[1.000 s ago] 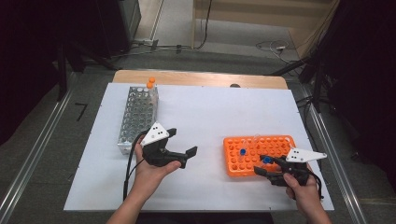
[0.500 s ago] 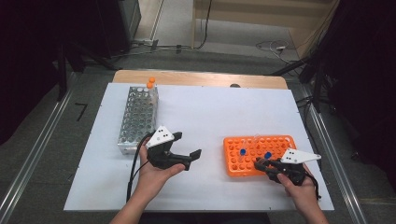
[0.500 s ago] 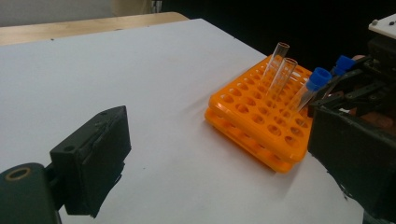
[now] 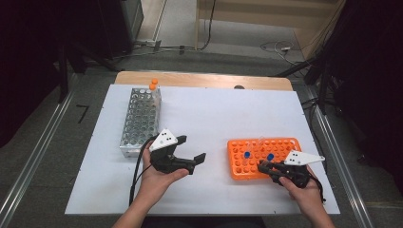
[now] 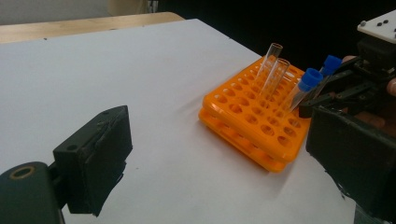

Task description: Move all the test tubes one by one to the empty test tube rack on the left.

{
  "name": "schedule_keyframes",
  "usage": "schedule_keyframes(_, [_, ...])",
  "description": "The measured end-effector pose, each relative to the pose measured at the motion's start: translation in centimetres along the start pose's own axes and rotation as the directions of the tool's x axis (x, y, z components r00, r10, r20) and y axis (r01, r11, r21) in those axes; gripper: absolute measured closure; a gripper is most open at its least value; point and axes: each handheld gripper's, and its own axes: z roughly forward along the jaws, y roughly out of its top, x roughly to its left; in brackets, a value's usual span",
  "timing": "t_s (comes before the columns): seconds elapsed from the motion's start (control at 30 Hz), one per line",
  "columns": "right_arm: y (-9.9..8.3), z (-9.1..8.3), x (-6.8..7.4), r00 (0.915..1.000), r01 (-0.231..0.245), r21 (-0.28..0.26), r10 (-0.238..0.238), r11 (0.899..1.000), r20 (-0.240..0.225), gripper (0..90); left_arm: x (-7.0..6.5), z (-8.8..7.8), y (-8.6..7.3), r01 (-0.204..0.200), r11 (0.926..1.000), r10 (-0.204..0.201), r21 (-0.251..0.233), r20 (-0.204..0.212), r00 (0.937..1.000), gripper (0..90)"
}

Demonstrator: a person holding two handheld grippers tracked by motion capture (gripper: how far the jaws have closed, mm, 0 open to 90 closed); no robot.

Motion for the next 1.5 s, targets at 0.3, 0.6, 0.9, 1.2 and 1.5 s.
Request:
schedule_keyframes(0.3, [0.3, 0.1, 0.3, 0.9998, 0.018, 0.015, -0.018, 1.0, 0.012, 74.5, 0.0, 0.0, 0.2, -0.006, 1.0, 0.006, 0.0, 0.001, 1.0, 7.2])
schedule_keyframes(0.6, [1.1, -1.0, 0.7, 0.9997, 0.01, -0.022, -0.01, 1.0, 0.024, 74.6, -0.6, 0.3, 0.2, -0.008, 0.9999, 0.008, 0.009, 0.028, 0.9996, 7.2])
schedule_keyframes(0.9, [2.5, -2.3, 2.1, 0.9997, 0.024, -0.072, -0.024, 0.997, -0.001, 74.8, -1.5, 0.4, 0.4, -0.017, 0.9998, 0.016, 0.01, 0.062, 0.9979, 7.1])
schedule_keyframes(1.2, [3.3, -1.5, 4.0, 0.9963, 0.043, -0.063, -0.048, 0.997, -0.072, 74.8, -3.4, 1.2, 0.5, -0.049, 0.9987, 0.046, 0.013, 0.154, 0.987, 15.0])
schedule_keyframes(1.5, [3.8, 0.3, 6.0, 0.9873, 0.071, -0.038, -0.076, 0.997, -0.139, 74.8, -5.0, 2.0, 0.6, -0.073, 0.9973, 0.068, 0.013, 0.24, 0.9683, 31.8])
